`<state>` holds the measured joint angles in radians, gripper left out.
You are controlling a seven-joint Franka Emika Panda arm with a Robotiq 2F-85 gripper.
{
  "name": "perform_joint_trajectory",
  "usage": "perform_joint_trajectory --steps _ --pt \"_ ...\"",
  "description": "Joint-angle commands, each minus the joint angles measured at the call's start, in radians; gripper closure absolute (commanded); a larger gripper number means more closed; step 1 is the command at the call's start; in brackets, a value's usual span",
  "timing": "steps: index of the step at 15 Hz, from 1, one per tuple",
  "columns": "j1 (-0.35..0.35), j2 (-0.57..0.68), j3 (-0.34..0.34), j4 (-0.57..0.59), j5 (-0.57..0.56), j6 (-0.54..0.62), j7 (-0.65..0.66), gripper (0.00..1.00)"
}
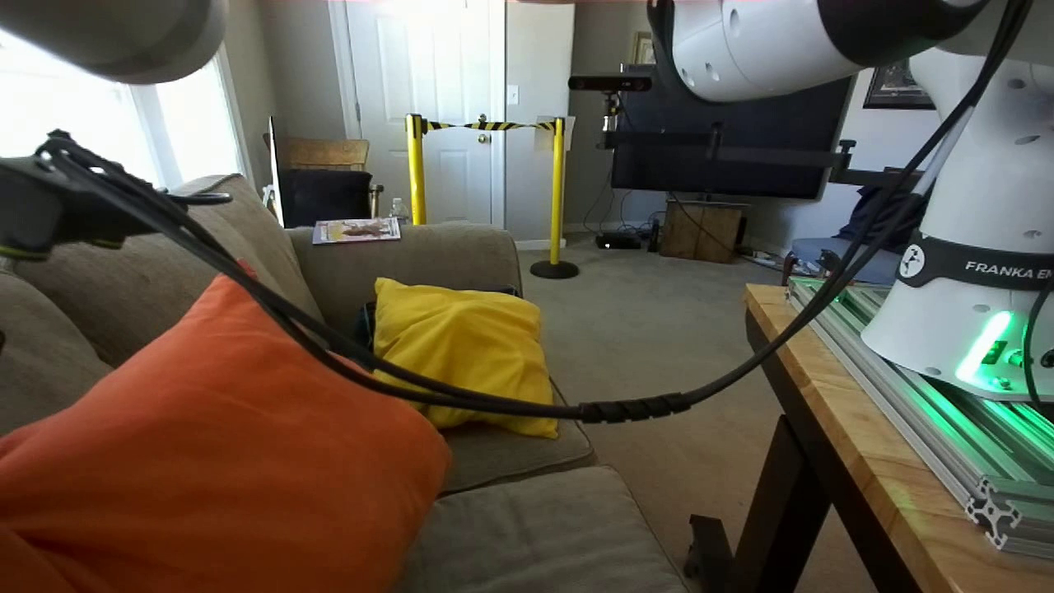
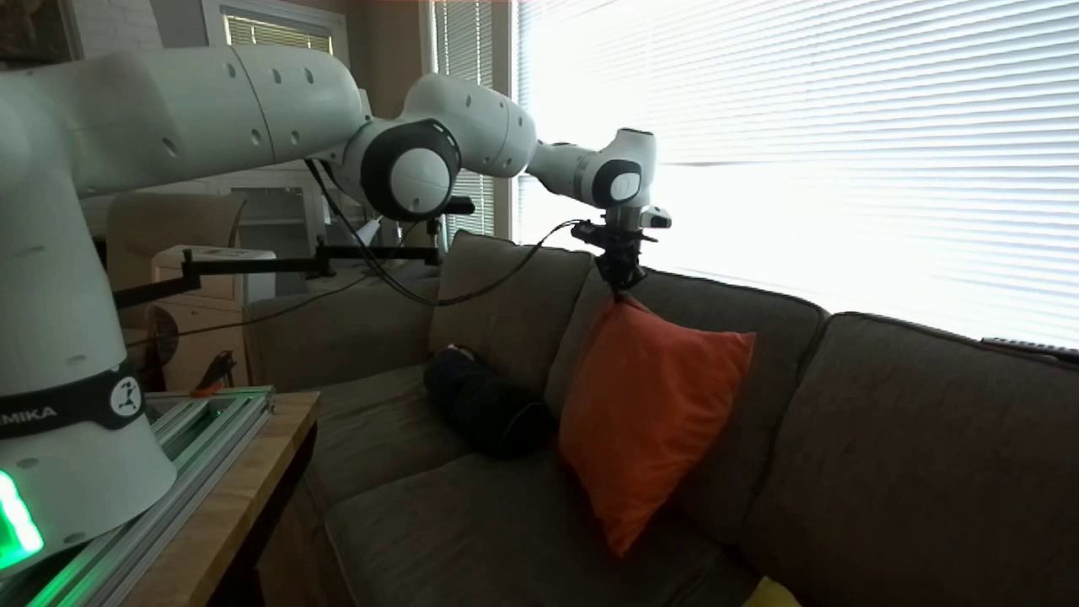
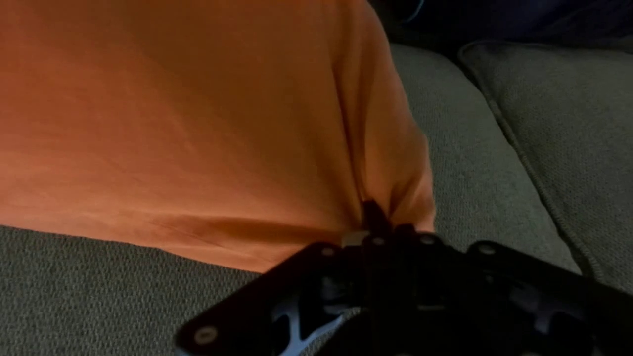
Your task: Move the orange pillow to the left.
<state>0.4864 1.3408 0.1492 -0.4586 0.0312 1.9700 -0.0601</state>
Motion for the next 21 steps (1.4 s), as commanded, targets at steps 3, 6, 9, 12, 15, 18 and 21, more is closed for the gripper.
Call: perform_joint_trajectory --steps 3,6,9,12,15,18,21 --pt "-0.017 0.014 0.033 0.034 0.024 -0.046 -0.053 0.99" --pt "-0.019 0.018 0.034 0.033 0.022 -0.045 -0.066 0.99" --pt "-0.024 0.024 0.036 0.032 0.022 -0.046 -0.08 0.99" --pt "-0.027 0.036 0.007 0.034 0.002 -0.037 -0.055 0.99" --pt "-0.041 0.055 -0.013 0.033 -0.003 -0.033 -0.037 0.99" --pt "-0.05 0.074 -0.027 0.034 -0.007 -0.034 -0.023 0.7" --pt "-0.05 0.079 -0.044 0.034 -0.017 -0.031 -0.011 0.49"
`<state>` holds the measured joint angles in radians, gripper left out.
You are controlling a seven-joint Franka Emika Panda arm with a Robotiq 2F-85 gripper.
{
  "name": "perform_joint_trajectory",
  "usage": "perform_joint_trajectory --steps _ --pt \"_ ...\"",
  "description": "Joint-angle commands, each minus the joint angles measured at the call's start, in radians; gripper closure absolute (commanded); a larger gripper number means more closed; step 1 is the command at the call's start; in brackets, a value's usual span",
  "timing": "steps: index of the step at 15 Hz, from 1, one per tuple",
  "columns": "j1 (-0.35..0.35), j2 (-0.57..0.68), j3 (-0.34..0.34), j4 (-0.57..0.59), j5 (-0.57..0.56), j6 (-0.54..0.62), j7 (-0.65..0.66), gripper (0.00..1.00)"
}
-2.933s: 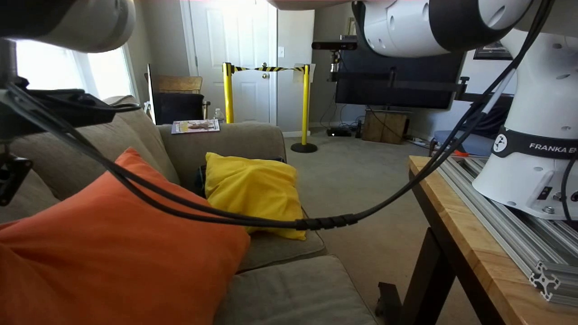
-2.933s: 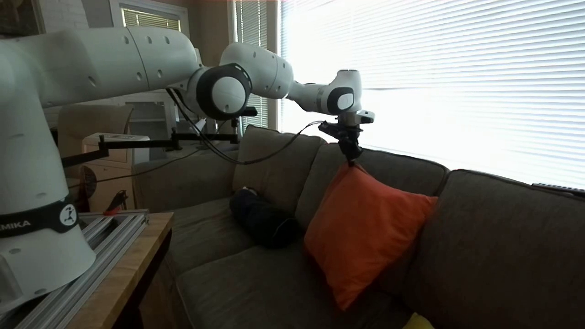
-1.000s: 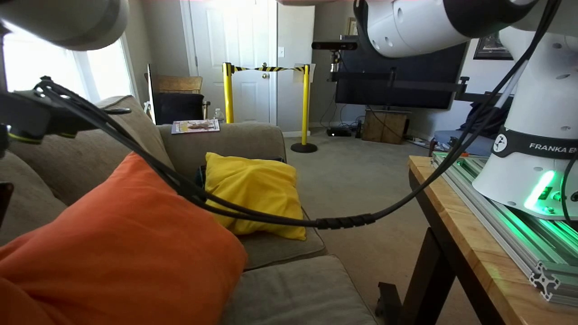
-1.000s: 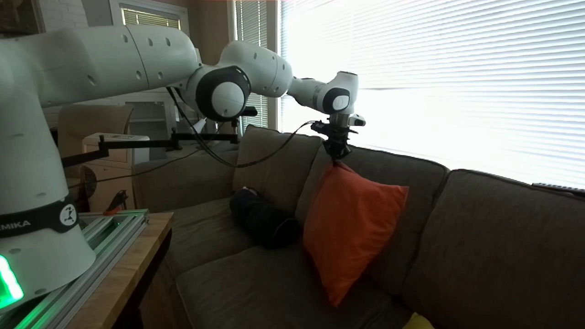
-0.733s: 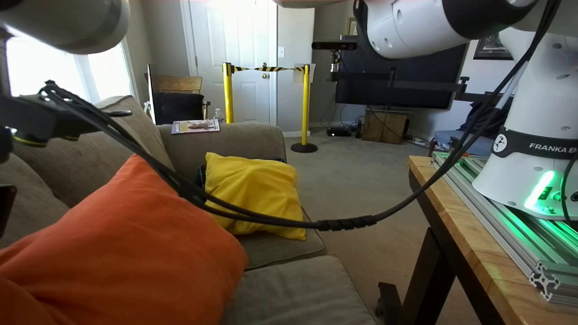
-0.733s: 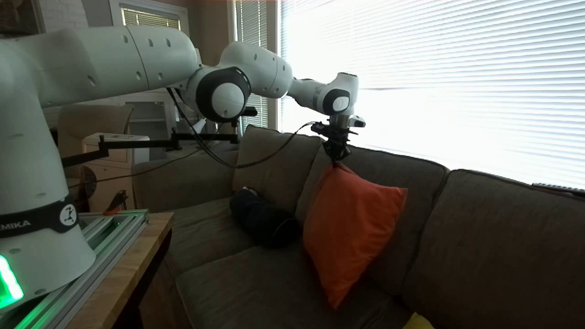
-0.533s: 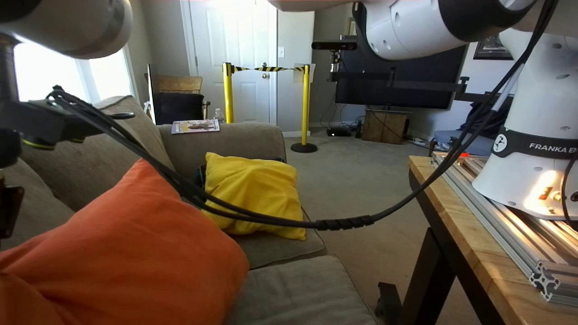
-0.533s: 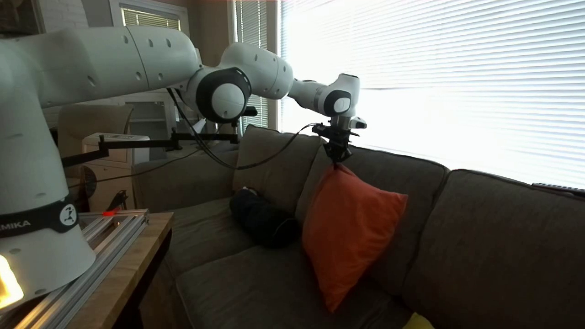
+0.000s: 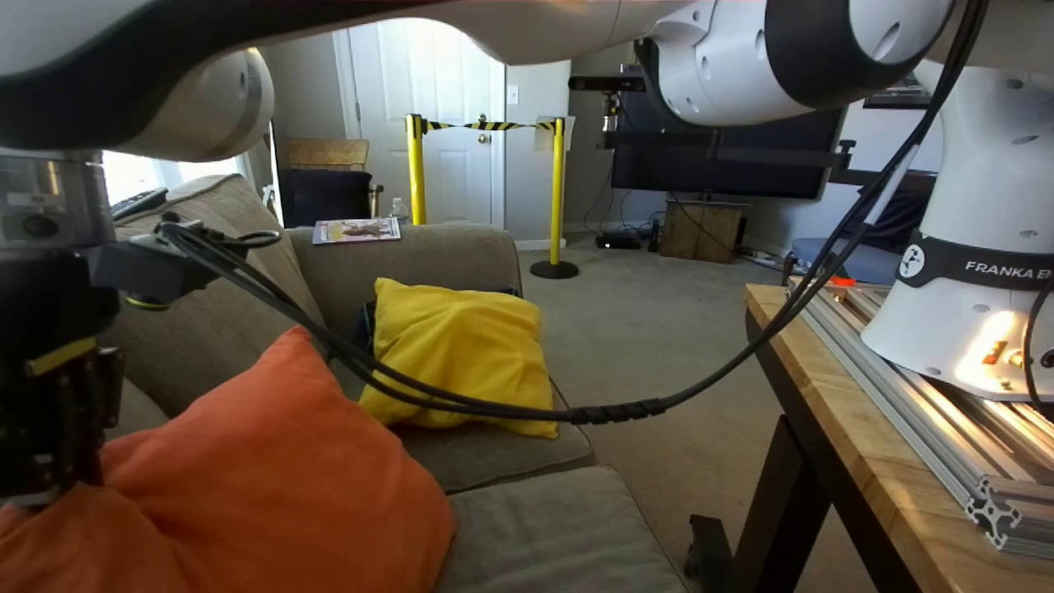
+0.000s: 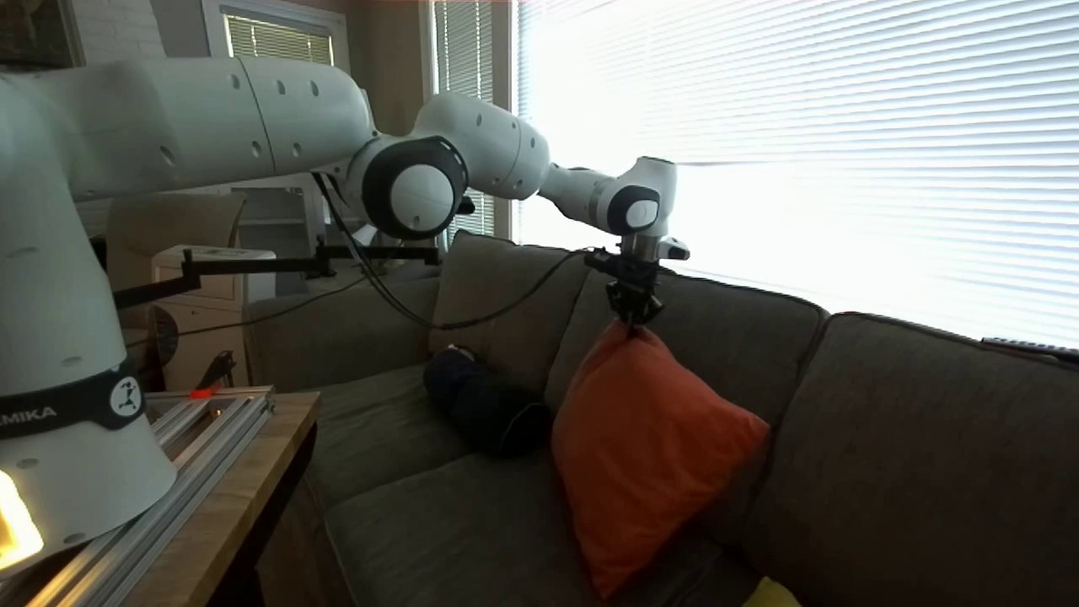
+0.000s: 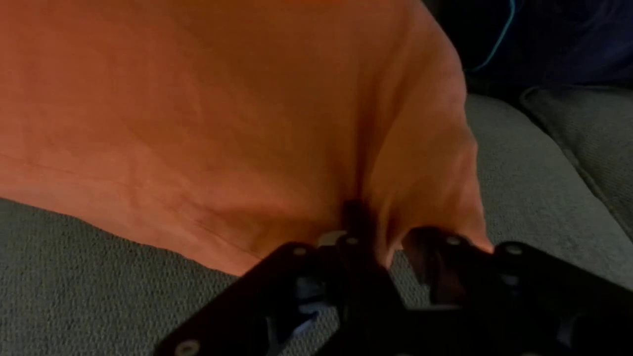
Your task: Move the orange pillow to the left.
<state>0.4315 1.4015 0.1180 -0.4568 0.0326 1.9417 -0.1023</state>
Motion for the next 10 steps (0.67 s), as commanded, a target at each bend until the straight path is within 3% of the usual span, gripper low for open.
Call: perform_joint_trajectory --steps 1,7,10 --pt "0.007 0.016 -0.022 0.033 -0.024 -0.004 0.041 0.43" --pt "-0.022 -0.045 -0.068 0.007 -0.034 0.044 0.091 0.02" --pt "-0.053 -0.056 -0.085 0.013 -0.031 0.073 0.114 0.0"
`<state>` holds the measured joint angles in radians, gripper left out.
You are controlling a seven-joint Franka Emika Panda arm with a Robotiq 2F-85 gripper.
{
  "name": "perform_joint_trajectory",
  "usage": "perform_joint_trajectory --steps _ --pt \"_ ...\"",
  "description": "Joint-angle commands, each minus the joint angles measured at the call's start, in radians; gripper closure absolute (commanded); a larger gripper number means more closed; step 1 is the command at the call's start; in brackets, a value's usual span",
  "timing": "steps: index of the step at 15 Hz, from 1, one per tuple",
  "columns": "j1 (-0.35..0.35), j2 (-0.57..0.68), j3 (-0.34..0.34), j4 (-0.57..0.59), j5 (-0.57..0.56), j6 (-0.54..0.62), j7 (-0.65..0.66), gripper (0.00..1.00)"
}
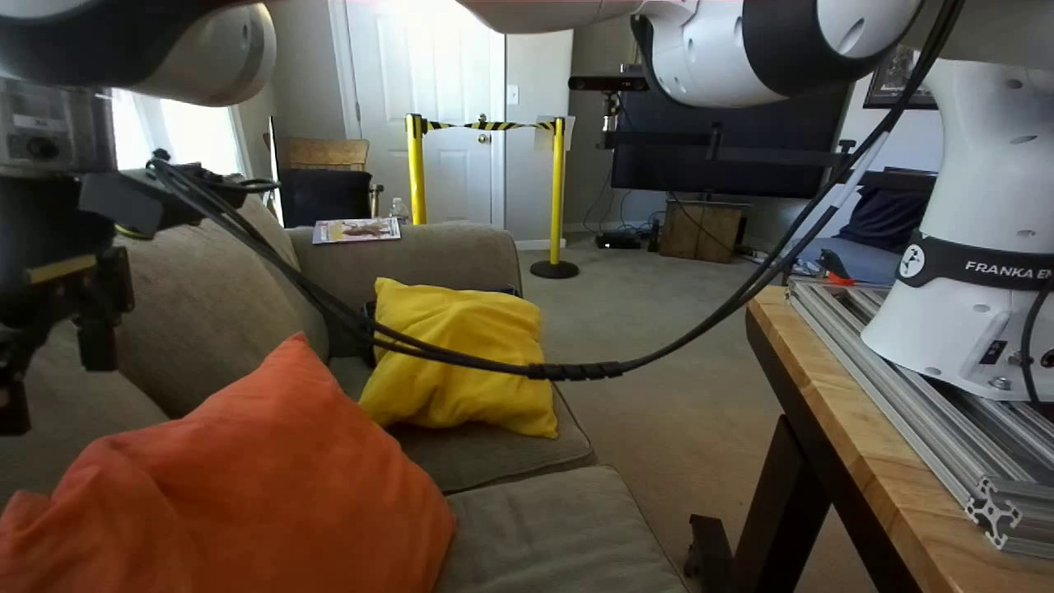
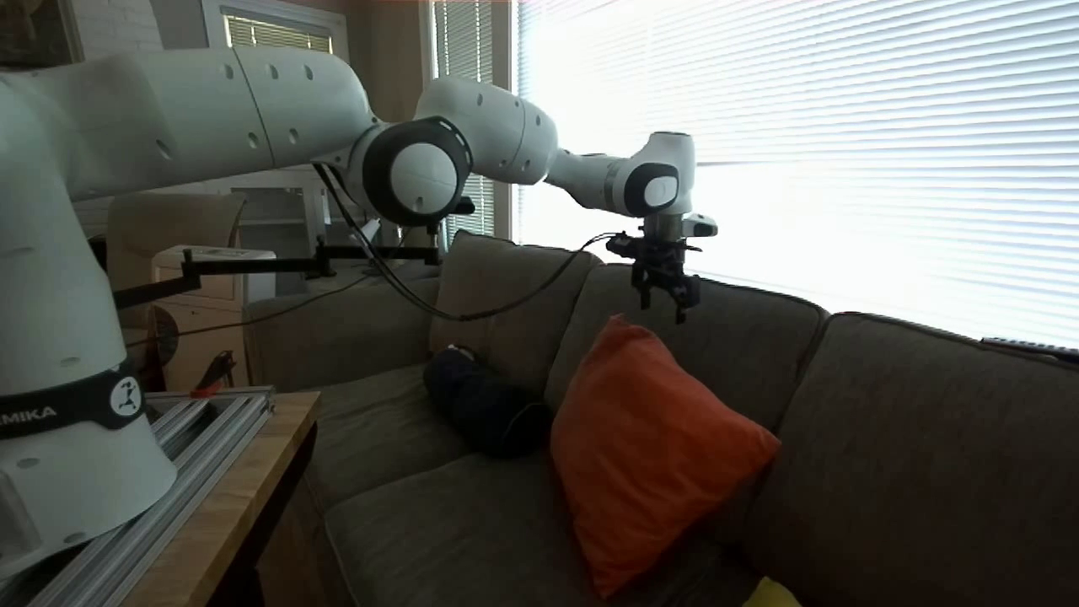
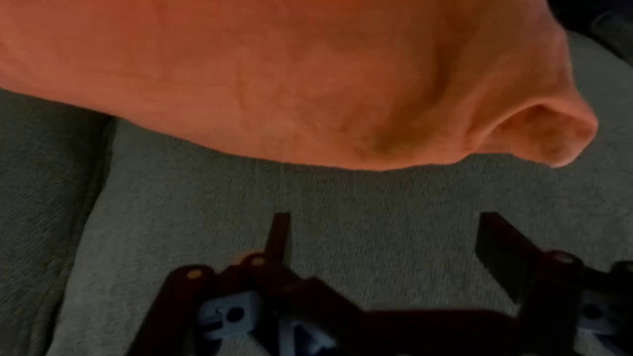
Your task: Move the orange pillow to the left.
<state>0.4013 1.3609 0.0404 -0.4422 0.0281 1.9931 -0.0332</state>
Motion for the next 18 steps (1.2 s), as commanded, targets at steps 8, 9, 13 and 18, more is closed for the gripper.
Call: perform_joint_trajectory --steps 8,9,13,18 --pt "-0.14 0.035 -0.051 0.027 -0.02 -0.022 0.255 0.0" --pt "-0.148 0.045 -0.063 0.04 -0.021 -0.046 0.299 0.0" --pt "-0.178 0.033 -0.077 0.004 -0.001 -0.122 0.464 0.0" --pt "-0.213 0.062 -0.037 0.018 0.056 -0.151 0.657 0.0"
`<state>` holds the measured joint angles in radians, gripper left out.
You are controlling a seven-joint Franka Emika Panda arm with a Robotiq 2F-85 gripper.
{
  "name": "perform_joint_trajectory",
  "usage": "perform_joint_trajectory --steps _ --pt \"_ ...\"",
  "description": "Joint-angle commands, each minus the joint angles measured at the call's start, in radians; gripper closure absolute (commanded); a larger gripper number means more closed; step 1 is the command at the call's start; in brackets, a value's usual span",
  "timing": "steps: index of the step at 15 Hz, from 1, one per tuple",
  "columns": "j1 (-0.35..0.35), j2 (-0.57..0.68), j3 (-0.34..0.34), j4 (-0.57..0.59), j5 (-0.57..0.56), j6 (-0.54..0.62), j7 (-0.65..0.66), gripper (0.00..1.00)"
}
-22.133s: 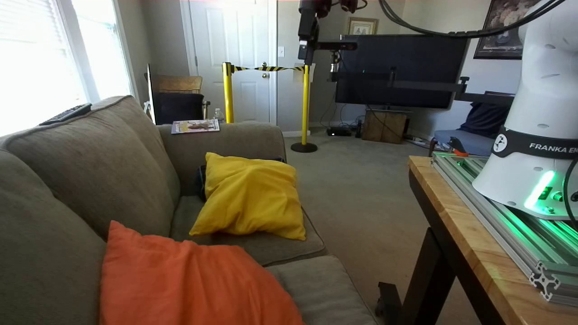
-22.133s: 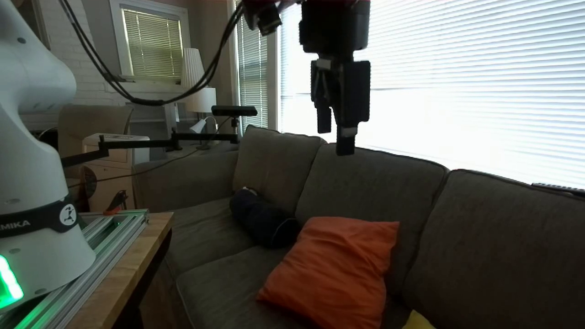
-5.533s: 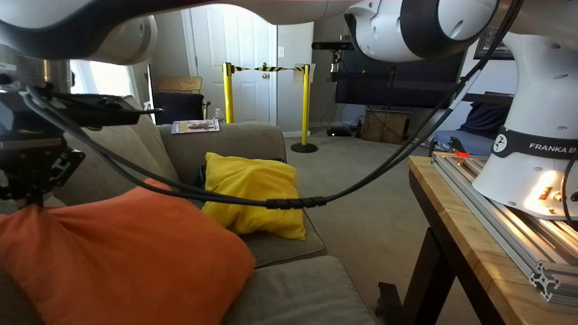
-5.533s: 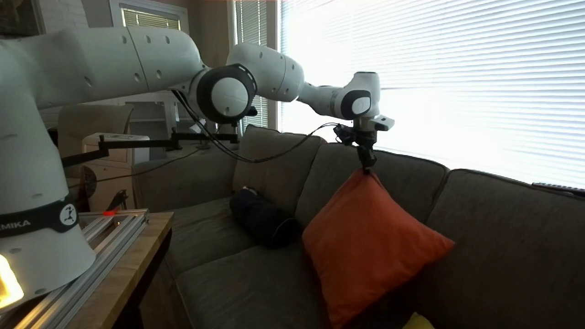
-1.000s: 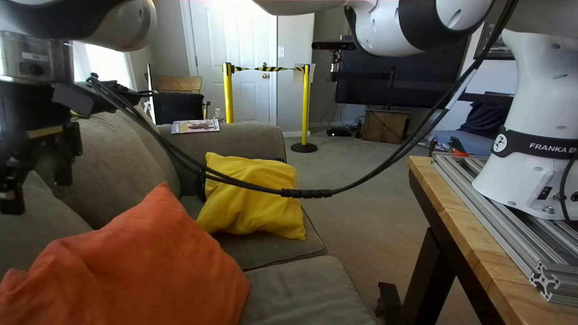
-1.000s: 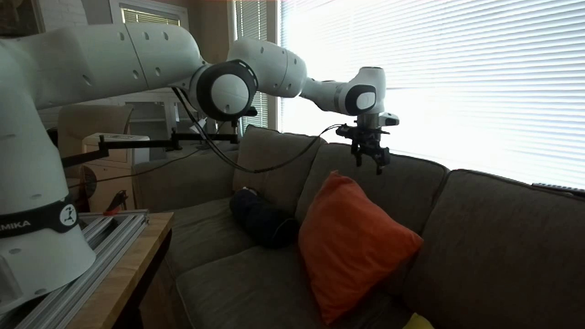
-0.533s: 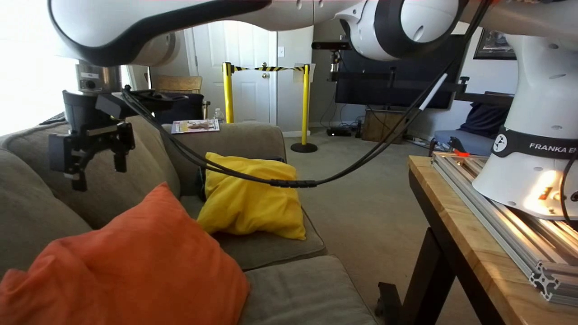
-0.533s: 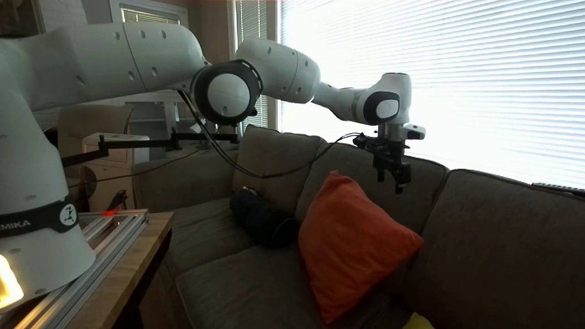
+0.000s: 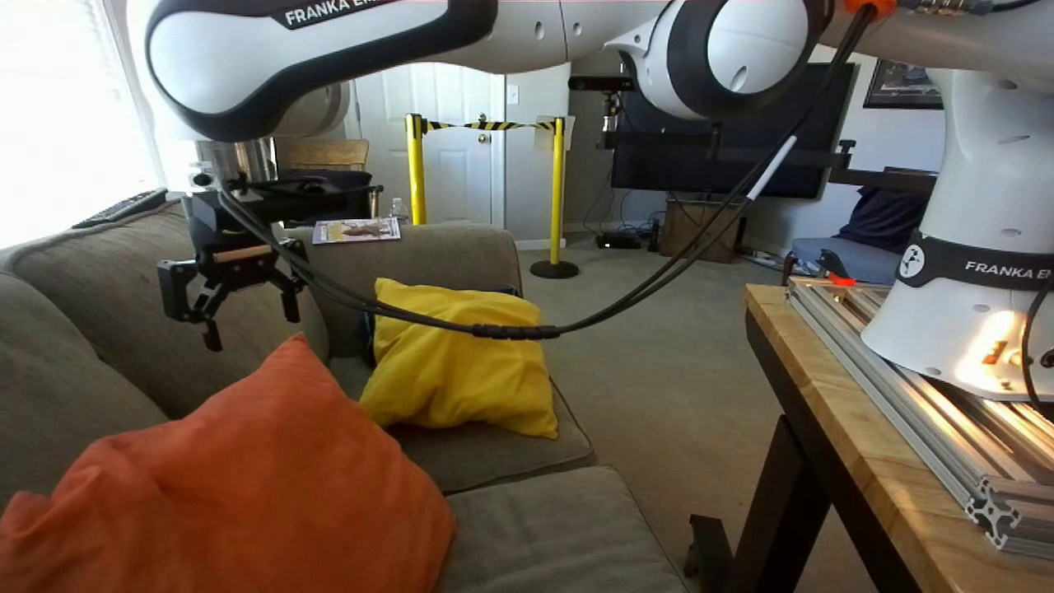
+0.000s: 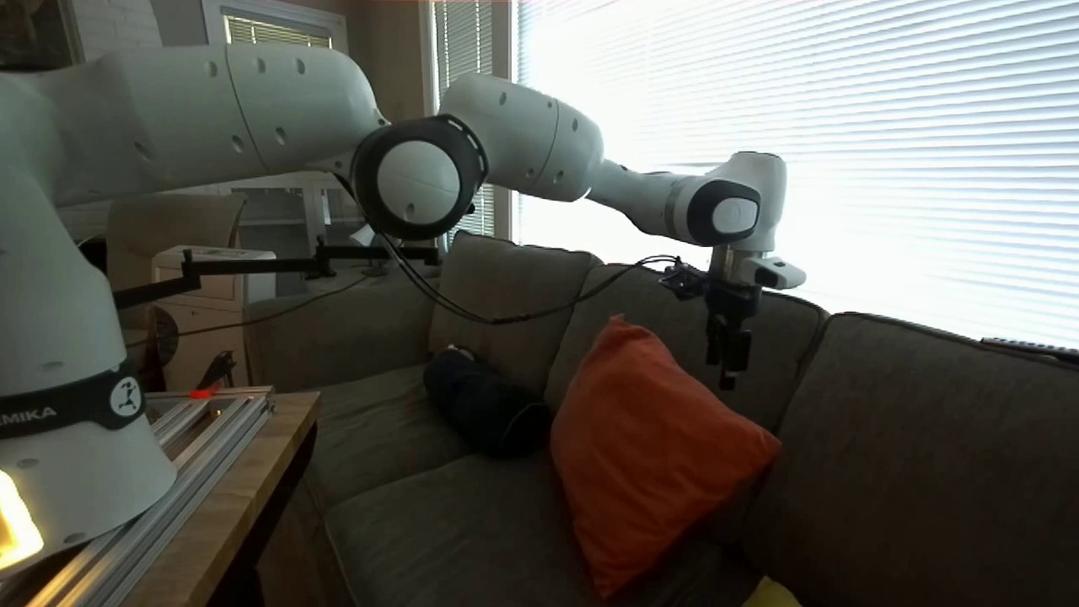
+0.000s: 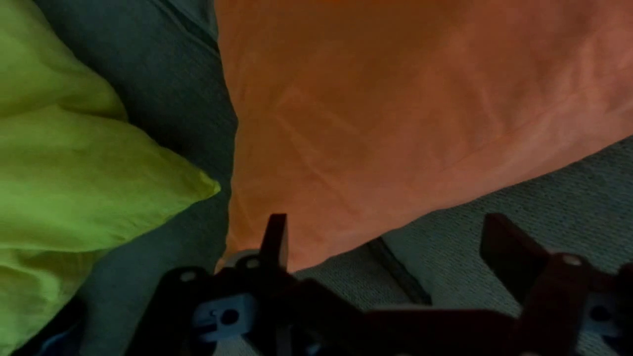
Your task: Move the orange pillow to the left.
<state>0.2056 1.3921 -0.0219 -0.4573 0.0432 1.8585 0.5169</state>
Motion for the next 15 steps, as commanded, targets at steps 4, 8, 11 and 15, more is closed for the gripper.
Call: perform_joint_trajectory --steps 4,8,11,15 --pt "-0.029 0.072 0.051 0.034 0.077 0.026 0.272 0.0" --pt "-0.025 0.114 0.062 0.037 0.083 0.087 0.373 0.14" --pt "-0.021 0.096 0.065 -0.026 0.074 0.154 0.369 0.41" --pt "-0.012 0.1 0.072 -0.023 0.072 0.202 0.327 0.7"
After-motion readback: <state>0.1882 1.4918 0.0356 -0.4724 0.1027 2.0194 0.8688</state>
